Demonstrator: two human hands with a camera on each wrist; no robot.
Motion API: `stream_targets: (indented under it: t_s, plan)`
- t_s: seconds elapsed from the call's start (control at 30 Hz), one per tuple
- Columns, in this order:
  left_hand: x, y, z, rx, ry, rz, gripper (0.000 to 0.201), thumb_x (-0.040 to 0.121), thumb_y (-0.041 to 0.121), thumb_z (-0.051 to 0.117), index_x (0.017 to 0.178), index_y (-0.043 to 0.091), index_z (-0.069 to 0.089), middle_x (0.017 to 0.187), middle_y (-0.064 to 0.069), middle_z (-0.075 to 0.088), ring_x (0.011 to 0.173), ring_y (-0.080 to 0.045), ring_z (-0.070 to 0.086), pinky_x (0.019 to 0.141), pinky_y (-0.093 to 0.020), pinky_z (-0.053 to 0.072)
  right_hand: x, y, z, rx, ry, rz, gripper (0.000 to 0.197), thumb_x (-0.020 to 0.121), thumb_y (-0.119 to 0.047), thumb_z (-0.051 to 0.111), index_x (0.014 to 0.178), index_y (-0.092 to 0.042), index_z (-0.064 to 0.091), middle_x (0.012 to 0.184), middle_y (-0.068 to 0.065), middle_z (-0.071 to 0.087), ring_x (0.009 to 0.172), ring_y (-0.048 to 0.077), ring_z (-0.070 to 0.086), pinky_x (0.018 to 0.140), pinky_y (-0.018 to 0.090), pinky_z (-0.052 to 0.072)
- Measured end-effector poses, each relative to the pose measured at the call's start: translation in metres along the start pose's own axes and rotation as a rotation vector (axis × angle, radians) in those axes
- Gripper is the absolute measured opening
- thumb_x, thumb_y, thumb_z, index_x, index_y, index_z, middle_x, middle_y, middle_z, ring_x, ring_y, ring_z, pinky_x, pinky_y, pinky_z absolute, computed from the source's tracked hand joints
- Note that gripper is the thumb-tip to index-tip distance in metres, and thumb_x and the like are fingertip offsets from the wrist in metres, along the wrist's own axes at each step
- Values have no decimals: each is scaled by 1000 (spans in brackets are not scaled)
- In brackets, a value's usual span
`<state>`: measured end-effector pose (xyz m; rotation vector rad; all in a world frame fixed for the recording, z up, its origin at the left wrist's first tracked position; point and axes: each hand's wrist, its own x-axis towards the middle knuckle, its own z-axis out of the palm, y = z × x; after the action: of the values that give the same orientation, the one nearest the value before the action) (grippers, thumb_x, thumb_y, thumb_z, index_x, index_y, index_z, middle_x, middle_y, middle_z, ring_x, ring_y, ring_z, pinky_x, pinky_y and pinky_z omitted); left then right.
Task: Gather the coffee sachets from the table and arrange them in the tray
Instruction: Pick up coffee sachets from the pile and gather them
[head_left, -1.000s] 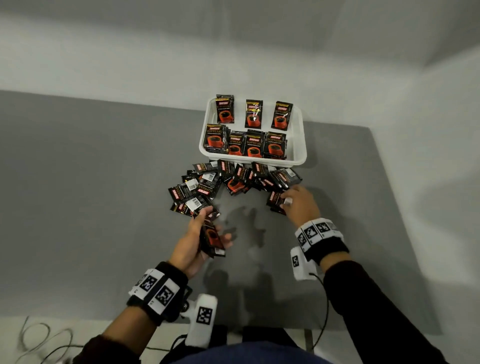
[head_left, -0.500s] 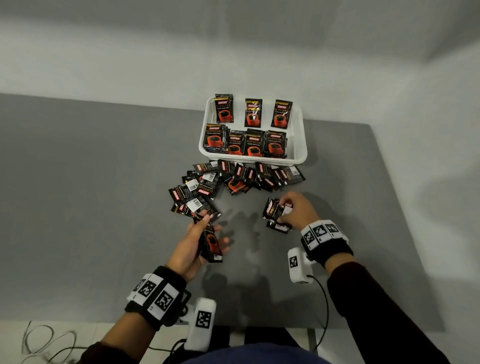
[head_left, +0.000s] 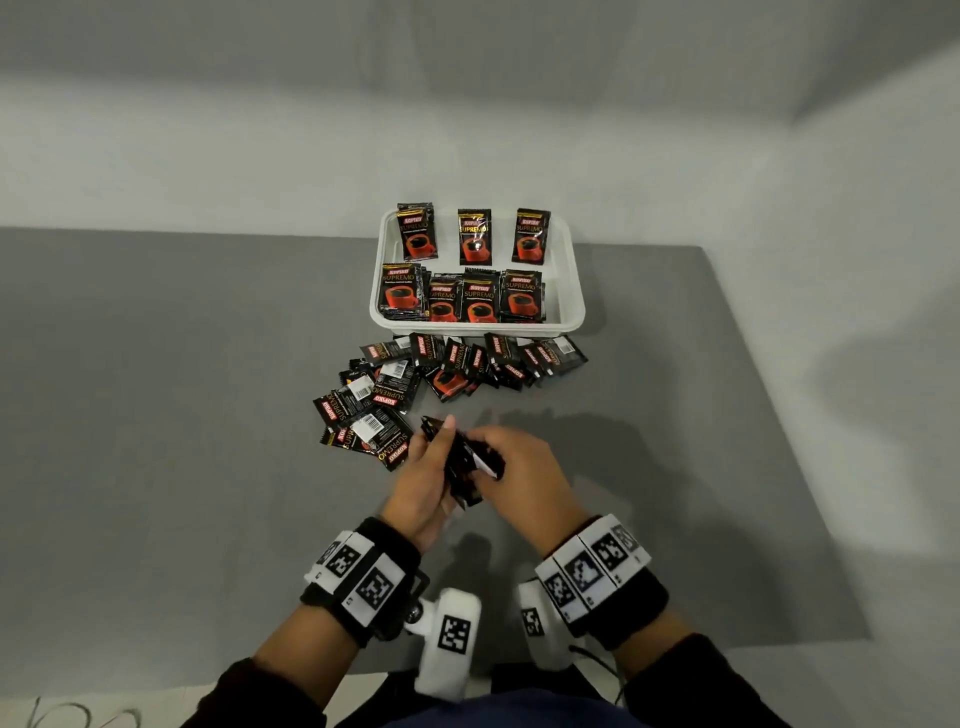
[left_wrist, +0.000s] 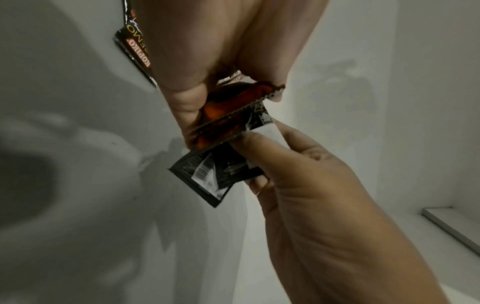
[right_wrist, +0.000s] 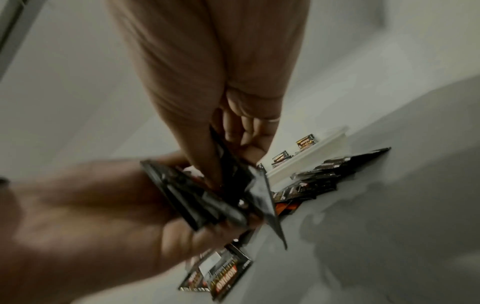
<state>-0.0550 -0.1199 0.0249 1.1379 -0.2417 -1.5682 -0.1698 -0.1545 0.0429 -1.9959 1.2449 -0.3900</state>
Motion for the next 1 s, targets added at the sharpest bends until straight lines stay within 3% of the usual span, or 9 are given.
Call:
stream_targets:
  t_s: [0.17,0.3,0.47,0.57,0.63,0.73,0.87,0.93,1.0]
  plan:
    - [1,-2,-7,-30,2,-5,17,93,18,49,108,12,42,83,-9,57,68,-19,63,49,-24,54,-6,3,-10,307,-202,71,58,62,-19,85,116,-22,64,101,-7,71,92,0,65,86,15,50]
    - [1,-1,-12,-56,41,-16,9,95,18,42,89,18,49,80,-9,54,67,-20,59,53,-28,54,-8,3,-12,511,-243,136,58,66,-19,83,120,-21,63,108,-4,70,97,-2,65,89,16,50]
    - [-1,6,-30,-39,61,19,34,97,18,36,126,35,40,91,-8,59,69,-22,66,61,-34,56,-1,8,-18,571,-65,320,32,83,4,63,115,-1,63,102,17,69,65,14,66,64,23,57]
    - [-5,5,-33,202,13,91,46,94,6,40,134,30,37,98,-10,58,76,-23,63,70,-34,55,5,5,-15,544,-86,339,34,85,6,60,118,2,59,105,22,68,69,25,67,60,23,57]
    - [-8,1,-27,289,-42,120,49,94,3,42,136,28,35,104,-11,58,81,-23,61,74,-32,55,9,-6,-6,493,-149,295,34,87,2,59,121,1,57,108,21,67,79,26,68,63,21,57]
    - [-12,-5,-29,165,-75,99,50,88,18,50,133,34,33,95,-7,63,69,-17,62,65,-32,55,17,-21,8,387,-240,266,40,94,-9,51,134,-14,48,115,14,65,79,21,70,72,27,58]
    - [-19,0,-61,-50,40,9,48,77,29,56,124,27,47,84,-3,64,60,-12,63,56,-30,54,27,-25,15,742,-363,347,46,96,-4,43,138,-22,35,112,11,61,72,16,68,68,27,59]
    - [-23,4,-81,-125,112,-15,39,75,32,58,111,18,55,81,-5,63,56,-13,61,51,-27,54,36,-21,22,650,-278,328,37,95,-5,46,130,-15,42,108,8,64,70,13,67,63,23,57]
    - [-29,8,-102,-185,134,29,32,79,32,56,111,29,58,82,-5,66,58,-14,60,54,-28,55,48,-16,36,328,-160,292,28,92,-14,54,120,-15,51,112,4,64,84,14,65,68,23,51]
